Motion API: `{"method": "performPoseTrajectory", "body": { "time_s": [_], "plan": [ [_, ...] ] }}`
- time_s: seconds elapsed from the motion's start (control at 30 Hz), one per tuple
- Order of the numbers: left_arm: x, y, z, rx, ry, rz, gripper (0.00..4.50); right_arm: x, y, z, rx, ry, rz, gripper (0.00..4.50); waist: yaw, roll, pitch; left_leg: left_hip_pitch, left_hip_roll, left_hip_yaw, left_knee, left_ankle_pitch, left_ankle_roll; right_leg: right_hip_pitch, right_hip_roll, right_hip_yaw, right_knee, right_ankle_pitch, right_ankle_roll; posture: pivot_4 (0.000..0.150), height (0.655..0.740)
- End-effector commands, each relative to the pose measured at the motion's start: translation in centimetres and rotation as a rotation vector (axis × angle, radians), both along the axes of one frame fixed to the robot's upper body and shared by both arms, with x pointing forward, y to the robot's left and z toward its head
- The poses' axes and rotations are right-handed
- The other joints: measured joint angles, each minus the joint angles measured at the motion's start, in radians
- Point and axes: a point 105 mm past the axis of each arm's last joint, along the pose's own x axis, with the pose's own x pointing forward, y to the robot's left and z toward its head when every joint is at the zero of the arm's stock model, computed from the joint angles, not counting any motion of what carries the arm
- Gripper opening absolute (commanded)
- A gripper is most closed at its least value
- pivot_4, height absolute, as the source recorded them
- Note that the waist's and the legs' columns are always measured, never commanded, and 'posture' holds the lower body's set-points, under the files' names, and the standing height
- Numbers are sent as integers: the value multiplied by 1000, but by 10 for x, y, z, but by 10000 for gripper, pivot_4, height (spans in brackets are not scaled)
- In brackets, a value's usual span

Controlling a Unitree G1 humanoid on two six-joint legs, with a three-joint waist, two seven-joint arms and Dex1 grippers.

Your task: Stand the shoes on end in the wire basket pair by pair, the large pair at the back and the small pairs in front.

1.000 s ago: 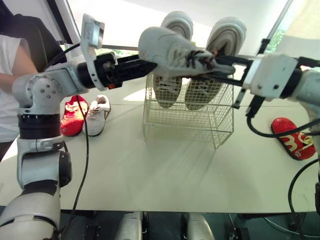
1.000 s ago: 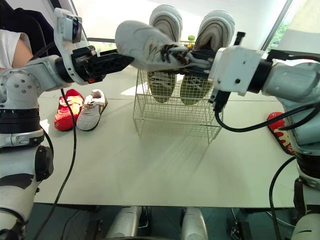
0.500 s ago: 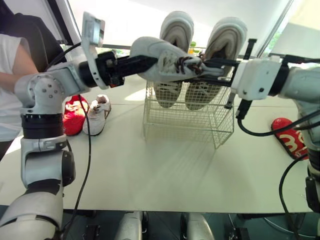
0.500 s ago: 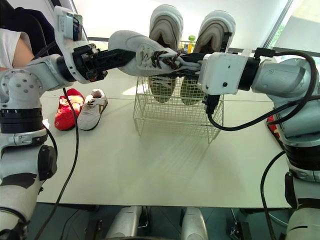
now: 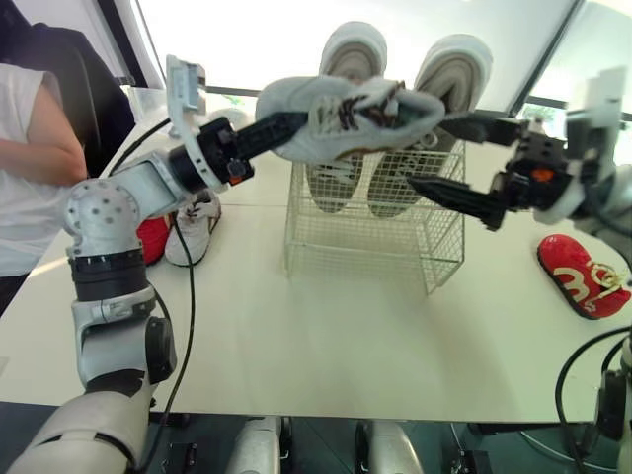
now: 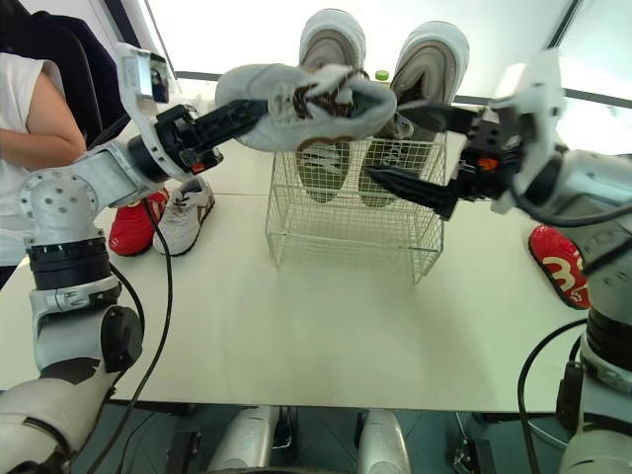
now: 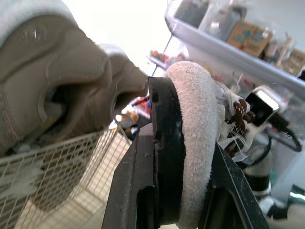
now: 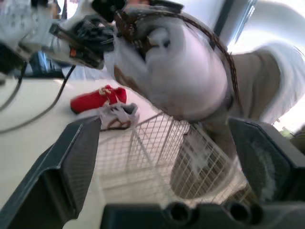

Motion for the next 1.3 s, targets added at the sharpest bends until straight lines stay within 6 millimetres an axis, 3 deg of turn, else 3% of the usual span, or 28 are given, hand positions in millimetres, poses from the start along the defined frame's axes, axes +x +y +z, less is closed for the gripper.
{"method": "performPoseTrajectory", "body": {
  "time_s": [0.03,0.2,0.37,0.67,0.77,0.97,1.0,1.07,1.3],
  "plan": [
    [-12,2,24,-90,-93,11,2976,-2,-4,-5,255,117,29,44796,-1,0,0,0,0,0,0,0,0,0,0,0,0,0,0,1500,7400],
    [-12,-5,25,-128,-91,14,2976,3,26,-6,517,223,118,44796,-5,0,0,1,0,1,0,0,0,0,1,0,2,0,0,1500,7400],
    [-10,-17,20,-138,-84,24,2976,3,56,21,697,220,232,44796,-7,1,0,1,0,1,0,0,0,-1,1,0,2,0,0,1500,7400],
    [-10,-26,12,-124,-88,52,2976,6,74,34,756,230,280,44796,-3,0,0,0,0,3,0,0,0,0,2,0,1,0,0,1500,7400],
    [-8,-29,7,-117,-84,70,2976,7,78,35,764,233,290,36670,-6,0,0,0,0,3,0,0,0,0,2,0,1,0,0,1500,7400],
    [-11,-36,-5,-47,-101,91,2976,8,77,41,765,216,287,7825,-8,1,0,0,0,3,-1,0,0,0,3,0,1,0,0,1500,7400],
    [-11,-35,-6,-45,-90,83,2976,8,76,42,757,210,283,4668,-8,0,0,0,0,3,-1,0,0,0,3,0,1,0,0,1500,7400],
    [-11,-34,-7,-39,-82,79,2976,9,73,44,740,202,271,3925,-8,0,0,0,0,3,-1,0,0,0,3,0,1,0,0,1500,7400],
    [-16,-8,-15,146,-143,93,37084,11,41,54,372,81,184,3925,-9,1,1,-1,0,3,-2,0,0,-2,3,0,-1,0,-1,1500,7400]
  ]
}}
